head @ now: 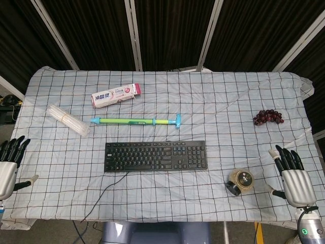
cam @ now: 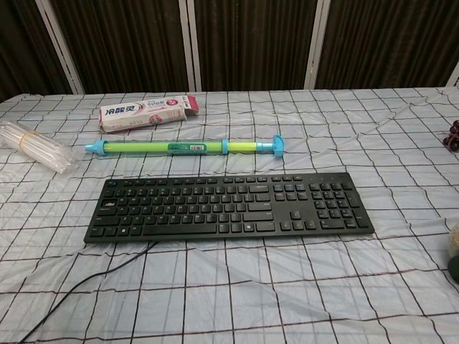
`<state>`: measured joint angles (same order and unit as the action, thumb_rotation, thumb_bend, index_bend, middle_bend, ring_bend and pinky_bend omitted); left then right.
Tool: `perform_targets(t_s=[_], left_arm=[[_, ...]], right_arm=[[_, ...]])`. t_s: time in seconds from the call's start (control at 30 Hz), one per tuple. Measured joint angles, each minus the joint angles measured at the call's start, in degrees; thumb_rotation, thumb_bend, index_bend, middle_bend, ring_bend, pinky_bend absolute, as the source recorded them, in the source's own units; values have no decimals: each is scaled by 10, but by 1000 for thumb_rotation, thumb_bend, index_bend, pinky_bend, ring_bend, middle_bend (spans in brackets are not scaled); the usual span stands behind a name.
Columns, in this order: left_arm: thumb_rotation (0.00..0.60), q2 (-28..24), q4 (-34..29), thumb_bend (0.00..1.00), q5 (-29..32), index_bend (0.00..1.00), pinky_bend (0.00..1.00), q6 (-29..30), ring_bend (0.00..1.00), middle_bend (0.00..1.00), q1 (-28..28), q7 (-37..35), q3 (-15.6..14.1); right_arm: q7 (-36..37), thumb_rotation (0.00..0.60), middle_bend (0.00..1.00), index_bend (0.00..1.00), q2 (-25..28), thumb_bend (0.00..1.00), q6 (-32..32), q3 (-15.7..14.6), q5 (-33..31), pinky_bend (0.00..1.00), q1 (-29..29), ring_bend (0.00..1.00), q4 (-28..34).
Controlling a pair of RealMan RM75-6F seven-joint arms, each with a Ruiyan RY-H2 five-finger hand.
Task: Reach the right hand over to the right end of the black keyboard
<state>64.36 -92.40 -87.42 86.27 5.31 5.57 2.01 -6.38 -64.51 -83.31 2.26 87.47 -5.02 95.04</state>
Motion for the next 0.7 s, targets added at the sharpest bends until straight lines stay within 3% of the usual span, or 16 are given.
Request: perform_targets(t_s=[0.03,0.1,0.17,0.23,0.27,0.33,0.47,0.7], left_arm=[[600,0,0,59,1,0,0,0,0,0,0,-1,0],[600,0,-2,60,1,0,0,1,0,0,0,-3,1],[600,0,-2,60,-1,0,0,2,0,0,0,-2,2],[600,2,0,61,-5,0,0,5,0,0,0,-2,2],[600,3,2,60,-6,0,0,7,0,0,0,-1,2],[600,4,4,59,-8,0,0,9,0,0,0,-1,2],[600,7,13,60,-13,0,0,18,0,0,0,0,4],[600,9,19,60,-14,0,0,21,0,0,-1,-4,5]], right_arm=[[-3,600,0,71,1,86,5,0,-1,27,-2,0,8],[-9,600,60,73,4,86,12,3,-3,133,-8,44,23],[-24,600,330,88,6,88,21,8,-6,410,-17,292,39],[-44,600,582,100,10,107,35,15,-16,576,-28,531,60],[-53,600,685,105,12,136,45,18,-23,629,-33,627,72],[-79,600,792,107,18,212,72,25,-53,688,-47,729,103],[-140,600,895,98,24,346,125,39,-145,762,-79,849,158],[-274,600,937,110,10,449,183,58,-362,798,-159,904,218]])
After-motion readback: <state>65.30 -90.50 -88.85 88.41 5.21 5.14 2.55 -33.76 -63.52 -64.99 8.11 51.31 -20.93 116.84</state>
